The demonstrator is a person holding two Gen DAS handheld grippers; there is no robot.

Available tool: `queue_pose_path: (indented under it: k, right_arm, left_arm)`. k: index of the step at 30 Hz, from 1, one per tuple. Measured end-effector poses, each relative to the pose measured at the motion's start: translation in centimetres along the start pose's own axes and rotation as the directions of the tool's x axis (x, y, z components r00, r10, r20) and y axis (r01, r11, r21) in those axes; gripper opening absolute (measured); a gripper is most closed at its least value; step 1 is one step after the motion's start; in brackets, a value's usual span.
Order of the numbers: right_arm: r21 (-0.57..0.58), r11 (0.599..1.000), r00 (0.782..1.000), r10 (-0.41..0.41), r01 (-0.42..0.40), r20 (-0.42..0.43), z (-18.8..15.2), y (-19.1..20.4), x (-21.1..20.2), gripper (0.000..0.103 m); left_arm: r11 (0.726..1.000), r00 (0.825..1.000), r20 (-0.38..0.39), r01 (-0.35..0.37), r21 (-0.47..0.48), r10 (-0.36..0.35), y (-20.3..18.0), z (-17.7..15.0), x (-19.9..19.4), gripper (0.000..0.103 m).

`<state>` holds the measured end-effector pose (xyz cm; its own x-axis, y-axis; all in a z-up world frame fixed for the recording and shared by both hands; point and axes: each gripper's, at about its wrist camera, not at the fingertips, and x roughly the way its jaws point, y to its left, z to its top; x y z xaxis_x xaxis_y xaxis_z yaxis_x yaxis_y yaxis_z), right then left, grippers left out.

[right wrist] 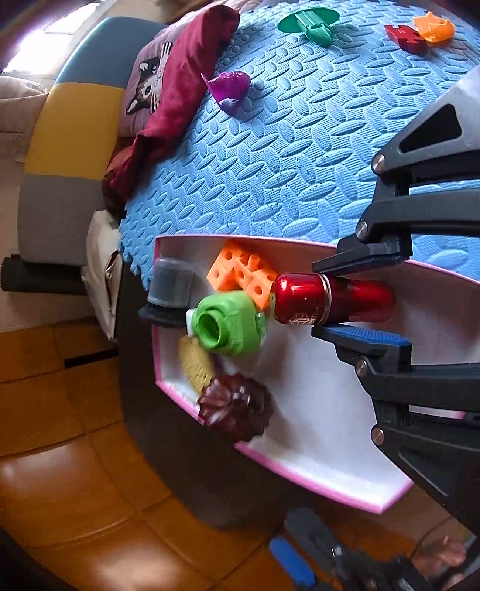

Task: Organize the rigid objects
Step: 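Carry the red cylinder with the right gripper into the tray and release, then grasp the magenta suction-cup toy with the left gripper while the right moves away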

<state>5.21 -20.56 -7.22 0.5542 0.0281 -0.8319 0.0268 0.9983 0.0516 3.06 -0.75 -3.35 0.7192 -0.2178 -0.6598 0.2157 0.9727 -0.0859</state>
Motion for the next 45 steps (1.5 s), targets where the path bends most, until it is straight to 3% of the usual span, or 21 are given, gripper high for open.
queue_pose_path:
  k: [9, 18, 25, 35, 45]
  right_arm:
    - [-0.067, 0.997, 0.999, -0.045, 0.047, 0.029, -0.3, 0.6, 0.4, 0.026]
    - [-0.038, 0.999, 0.999, 0.0, 0.001, 0.034, -0.3, 0.3, -0.1, 0.032]
    - [0.005, 1.0, 0.994, 0.029, -0.029, 0.107, -0.2, -0.8, -2.1, 0.035]
    - [0.059, 0.998, 0.985, 0.006, -0.017, 0.171, -0.4, -3.9, -4.4, 0.036]
    - [0.117, 0.991, 0.977, -0.084, 0.062, 0.196, -1.1, -9.1, -6.1, 0.04]
  left_arm:
    - [1.0, 1.0, -0.011, -0.003, 0.008, 0.003, -0.1, -0.2, 0.3, 0.082]
    - [1.0, 1.0, -0.007, -0.007, 0.015, 0.008, -0.3, -0.2, 0.1, 0.082]
    - [1.0, 1.0, -0.008, -0.007, 0.026, 0.007, -0.7, -0.3, 0.1, 0.082]
    - [0.999, 1.0, -0.004, -0.004, 0.052, 0.004, -1.5, -0.3, -0.3, 0.082]
    - [0.997, 1.0, -0.008, 0.001, 0.081, 0.0, -2.6, -0.1, -0.2, 0.082]
